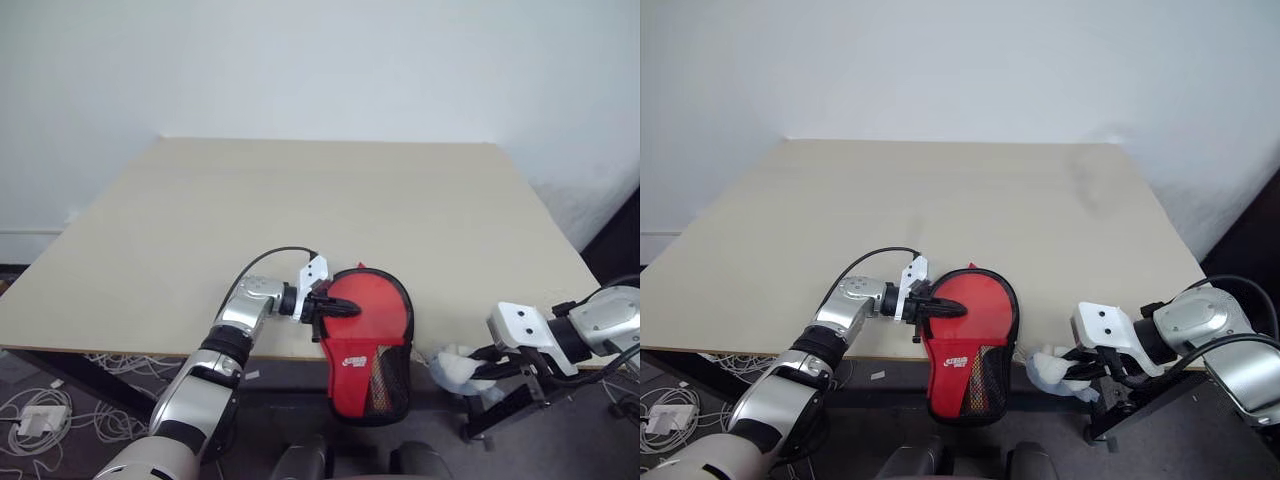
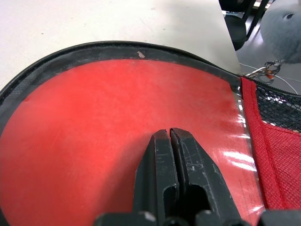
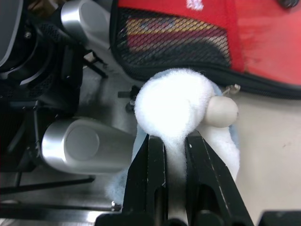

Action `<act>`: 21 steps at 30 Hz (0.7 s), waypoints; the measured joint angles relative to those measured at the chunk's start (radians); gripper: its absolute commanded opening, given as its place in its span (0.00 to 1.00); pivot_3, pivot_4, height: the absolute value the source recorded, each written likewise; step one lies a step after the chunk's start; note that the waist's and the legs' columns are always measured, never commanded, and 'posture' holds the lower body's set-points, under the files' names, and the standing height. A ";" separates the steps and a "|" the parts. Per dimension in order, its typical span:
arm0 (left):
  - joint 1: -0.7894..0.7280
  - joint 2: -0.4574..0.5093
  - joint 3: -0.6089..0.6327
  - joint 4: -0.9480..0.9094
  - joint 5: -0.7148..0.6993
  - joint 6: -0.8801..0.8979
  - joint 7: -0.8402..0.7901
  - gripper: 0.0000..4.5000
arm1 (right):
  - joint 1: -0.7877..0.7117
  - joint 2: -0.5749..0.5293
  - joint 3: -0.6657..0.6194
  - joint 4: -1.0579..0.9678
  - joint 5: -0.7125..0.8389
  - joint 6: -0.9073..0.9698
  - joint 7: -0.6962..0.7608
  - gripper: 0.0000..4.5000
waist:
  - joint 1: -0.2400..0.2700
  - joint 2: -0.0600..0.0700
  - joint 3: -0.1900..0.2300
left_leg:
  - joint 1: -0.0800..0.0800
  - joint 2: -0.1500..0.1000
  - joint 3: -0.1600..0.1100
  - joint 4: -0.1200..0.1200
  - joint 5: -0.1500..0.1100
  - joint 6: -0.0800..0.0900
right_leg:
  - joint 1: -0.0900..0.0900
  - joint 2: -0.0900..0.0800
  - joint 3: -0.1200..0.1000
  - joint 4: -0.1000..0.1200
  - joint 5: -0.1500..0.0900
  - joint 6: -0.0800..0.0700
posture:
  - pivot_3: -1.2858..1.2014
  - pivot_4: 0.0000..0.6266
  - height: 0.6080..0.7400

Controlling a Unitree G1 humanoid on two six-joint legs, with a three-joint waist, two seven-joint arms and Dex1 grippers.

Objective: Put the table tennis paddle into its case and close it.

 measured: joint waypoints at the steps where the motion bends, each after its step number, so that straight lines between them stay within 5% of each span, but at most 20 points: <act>1: -0.001 0.000 -0.002 0.000 0.000 0.000 0.000 0.00 | 0.016 -0.005 -0.010 -0.007 0.009 -0.005 0.001 0.01 | 0.000 0.000 0.000 | 0.000 0.000 0.000 0.000 0.000 0.000 | 0.000 0.000 0.000 0.000 0.000 0.000 | 0.52 0.00 0.99; 13: -0.002 -0.001 -0.013 -0.004 0.000 0.000 -0.010 0.00 | 0.188 -0.082 -0.096 -0.044 0.030 -0.130 0.024 0.01 | 0.011 0.001 -0.001 | 0.000 0.000 0.000 0.002 -0.005 0.007 | 0.006 -0.003 -0.001 -0.011 0.000 0.000 | 0.52 0.00 0.99; 21: -0.003 0.000 -0.013 0.000 0.001 0.000 -0.010 0.00 | 0.140 -0.054 -0.038 0.025 -0.055 -0.194 -0.025 0.01 | 0.013 0.001 -0.001 | 0.000 0.000 0.001 0.004 -0.006 0.007 | 0.006 -0.004 -0.001 -0.011 0.000 0.000 | 0.52 0.00 0.99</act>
